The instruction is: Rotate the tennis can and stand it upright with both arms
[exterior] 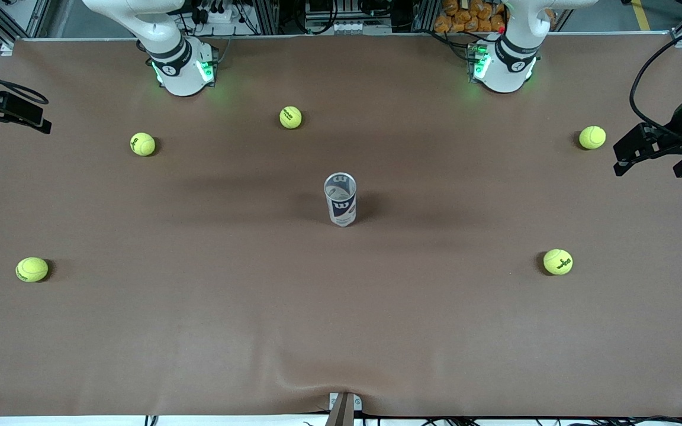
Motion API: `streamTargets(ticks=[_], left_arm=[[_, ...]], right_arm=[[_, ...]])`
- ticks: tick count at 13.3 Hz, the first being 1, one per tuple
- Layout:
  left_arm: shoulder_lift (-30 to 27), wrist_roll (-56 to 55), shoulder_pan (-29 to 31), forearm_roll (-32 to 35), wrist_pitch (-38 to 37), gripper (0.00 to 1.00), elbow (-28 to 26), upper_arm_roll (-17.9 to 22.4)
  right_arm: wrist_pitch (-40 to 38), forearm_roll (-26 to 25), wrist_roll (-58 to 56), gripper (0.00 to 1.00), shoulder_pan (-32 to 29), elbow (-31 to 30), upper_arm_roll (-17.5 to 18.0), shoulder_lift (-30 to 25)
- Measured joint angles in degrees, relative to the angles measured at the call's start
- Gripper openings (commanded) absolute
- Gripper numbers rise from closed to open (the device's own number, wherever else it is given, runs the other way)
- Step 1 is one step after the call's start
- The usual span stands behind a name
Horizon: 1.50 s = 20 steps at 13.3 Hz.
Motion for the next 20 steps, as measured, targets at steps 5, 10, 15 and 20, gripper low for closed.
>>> streamTargets(ticks=[5, 10, 15, 20], left_arm=[[0.01, 0.78, -0.01, 0.00, -0.10, 1.00, 0.06, 1.83], [0.08, 2.22, -0.32, -0.02, -0.41, 1.00, 0.06, 2.33], [0.28, 2.22, -0.33, -0.02, -0.74, 1.00, 0.05, 2.37], [0.32, 2.22, -0.30, -2.19, -0.86, 1.00, 0.05, 2.99]], right_arm=[[0.00, 0.00, 0.00, 1.00, 0.02, 0.00, 0.00, 0.00], [0.00, 0.00, 0.00, 1.00, 0.02, 0.00, 0.00, 0.00], [0.00, 0.00, 0.00, 1.00, 0.03, 0.00, 0.00, 0.00], [0.00, 0.00, 0.00, 1.00, 0.03, 0.00, -0.01, 0.00]])
